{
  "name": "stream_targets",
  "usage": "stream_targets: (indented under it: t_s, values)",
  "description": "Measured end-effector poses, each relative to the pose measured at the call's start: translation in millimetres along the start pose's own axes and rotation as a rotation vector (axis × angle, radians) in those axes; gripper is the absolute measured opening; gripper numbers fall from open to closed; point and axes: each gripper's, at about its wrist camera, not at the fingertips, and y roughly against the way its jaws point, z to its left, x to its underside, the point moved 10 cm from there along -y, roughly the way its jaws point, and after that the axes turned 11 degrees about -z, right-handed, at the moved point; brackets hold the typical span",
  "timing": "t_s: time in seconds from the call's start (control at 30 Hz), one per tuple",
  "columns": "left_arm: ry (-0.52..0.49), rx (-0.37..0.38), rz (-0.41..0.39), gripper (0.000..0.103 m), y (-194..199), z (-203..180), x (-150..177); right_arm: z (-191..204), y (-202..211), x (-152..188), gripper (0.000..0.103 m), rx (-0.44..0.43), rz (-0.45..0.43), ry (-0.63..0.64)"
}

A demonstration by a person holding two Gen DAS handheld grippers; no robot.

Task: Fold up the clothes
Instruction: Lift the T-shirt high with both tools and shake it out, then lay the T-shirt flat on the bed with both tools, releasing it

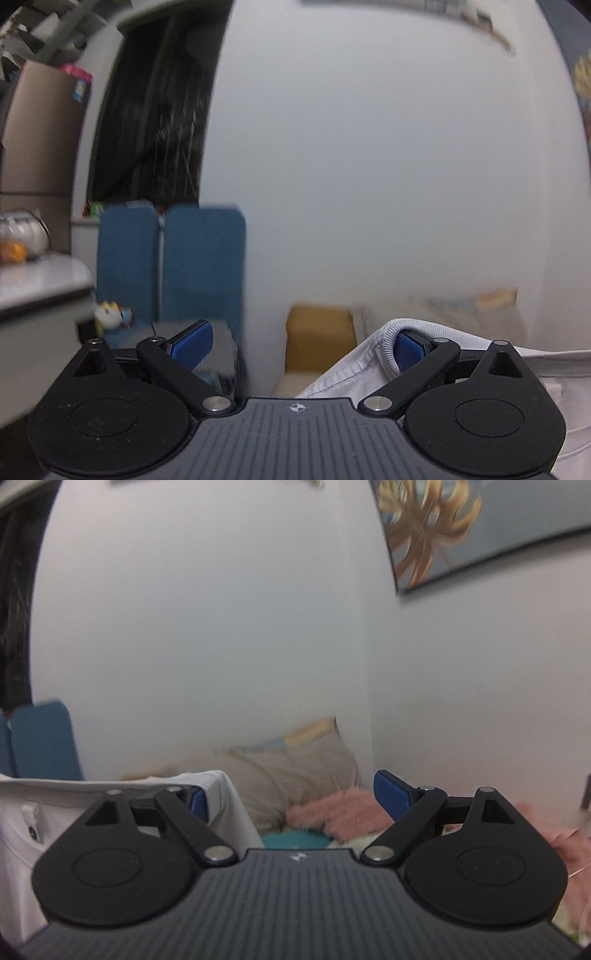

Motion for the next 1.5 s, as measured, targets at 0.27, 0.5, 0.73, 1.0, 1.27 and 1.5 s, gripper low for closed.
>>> stream_targets:
  t_s: [0.27, 0.5, 0.73, 1.0, 1.27, 1.5]
  values:
    - [-0.011, 0.051, 0.442, 0.098, -123, -16, 273, 11, -124, 242, 0.088, -0.074, 0.391, 0.025]
    - [-0.033, 0.157, 0.67, 0.1, -127, -18, 355, 20, -119, 313, 0.088, -0.2, 0.631, -0.04]
    - [-0.034, 0.195, 0.622, 0.103, -57, -4, 312, 19, -61, 260, 0.088, -0.215, 0.563, -0.09]
    - [-0.076, 0.224, 0.523, 0.103, 106, 44, 275, 0, 79, 204, 0.088, -0.217, 0.491, -0.142]
    - [0.046, 0.193, 0.527, 0.101, 245, 91, 252, -25, 206, 166, 0.088, -0.256, 0.439, -0.127]
    - [0.386, 0.066, 0.651, 0.093, 240, 147, 250, -53, 249, 167, 0.088, -0.264, 0.438, -0.253]
